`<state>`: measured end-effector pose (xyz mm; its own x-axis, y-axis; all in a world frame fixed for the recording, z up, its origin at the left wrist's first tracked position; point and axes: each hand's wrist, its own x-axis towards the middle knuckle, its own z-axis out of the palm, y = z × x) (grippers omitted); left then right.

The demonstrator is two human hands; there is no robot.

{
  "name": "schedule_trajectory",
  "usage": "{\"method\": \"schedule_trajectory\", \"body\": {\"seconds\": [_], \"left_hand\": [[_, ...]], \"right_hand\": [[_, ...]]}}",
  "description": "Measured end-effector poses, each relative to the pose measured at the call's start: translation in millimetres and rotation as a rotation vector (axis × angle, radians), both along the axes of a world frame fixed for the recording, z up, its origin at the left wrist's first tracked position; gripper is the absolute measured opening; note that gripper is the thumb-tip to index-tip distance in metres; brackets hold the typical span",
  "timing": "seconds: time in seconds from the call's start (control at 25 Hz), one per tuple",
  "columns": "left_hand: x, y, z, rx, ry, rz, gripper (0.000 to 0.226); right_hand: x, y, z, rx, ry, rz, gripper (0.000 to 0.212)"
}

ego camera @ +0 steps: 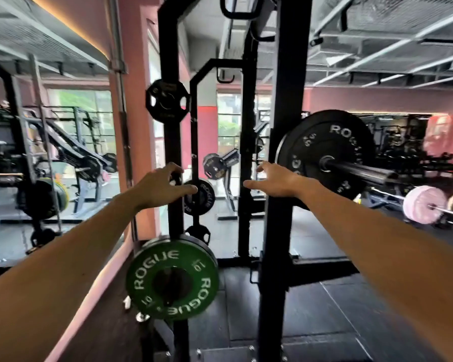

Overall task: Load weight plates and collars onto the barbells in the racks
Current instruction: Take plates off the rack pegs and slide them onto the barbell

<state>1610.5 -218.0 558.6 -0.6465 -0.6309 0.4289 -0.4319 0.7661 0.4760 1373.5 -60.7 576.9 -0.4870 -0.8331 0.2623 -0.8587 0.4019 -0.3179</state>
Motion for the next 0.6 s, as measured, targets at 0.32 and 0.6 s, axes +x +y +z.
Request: {"method": "schedule_trajectory", "body": {"seconds": [0.32,0.6], "left_hand": [[-107,104,3,-0.059,-0.086,-0.166,0.076],[-253,175,9,-0.027,-0.017,-0.242,0.082]], "right_hand": [[-84,162,0,-0.032,0.094,-0.267,0.067],[-215,253,-3,-0.070,0.116,-0.339,0.061]]}}
